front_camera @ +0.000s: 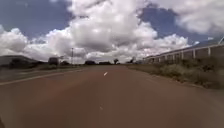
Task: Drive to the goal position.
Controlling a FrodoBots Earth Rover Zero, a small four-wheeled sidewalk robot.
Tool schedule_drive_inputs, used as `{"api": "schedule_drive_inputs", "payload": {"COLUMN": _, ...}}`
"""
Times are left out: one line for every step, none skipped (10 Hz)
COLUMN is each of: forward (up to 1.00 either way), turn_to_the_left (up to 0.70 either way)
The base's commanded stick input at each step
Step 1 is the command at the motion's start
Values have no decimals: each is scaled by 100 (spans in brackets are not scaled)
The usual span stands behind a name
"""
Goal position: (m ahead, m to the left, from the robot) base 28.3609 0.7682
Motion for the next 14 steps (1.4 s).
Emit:
{"api": "schedule_drive_inputs", "payload": {"forward": 100, "turn_to_the_left": -14}}
{"api": "schedule_drive_inputs", "payload": {"forward": 100, "turn_to_the_left": -16}}
{"api": "schedule_drive_inputs", "payload": {"forward": 100, "turn_to_the_left": -8}}
{"api": "schedule_drive_inputs", "payload": {"forward": 100, "turn_to_the_left": 0}}
{"api": "schedule_drive_inputs", "payload": {"forward": 100, "turn_to_the_left": 0}}
{"api": "schedule_drive_inputs", "payload": {"forward": 100, "turn_to_the_left": 0}}
{"api": "schedule_drive_inputs", "payload": {"forward": 100, "turn_to_the_left": -1}}
{"api": "schedule_drive_inputs", "payload": {"forward": 100, "turn_to_the_left": -22}}
{"api": "schedule_drive_inputs", "payload": {"forward": 100, "turn_to_the_left": -23}}
{"api": "schedule_drive_inputs", "payload": {"forward": 100, "turn_to_the_left": -17}}
{"api": "schedule_drive_inputs", "payload": {"forward": 100, "turn_to_the_left": -4}}
{"api": "schedule_drive_inputs", "payload": {"forward": 100, "turn_to_the_left": 0}}
{"api": "schedule_drive_inputs", "payload": {"forward": 100, "turn_to_the_left": 0}}
{"api": "schedule_drive_inputs", "payload": {"forward": 100, "turn_to_the_left": 0}}
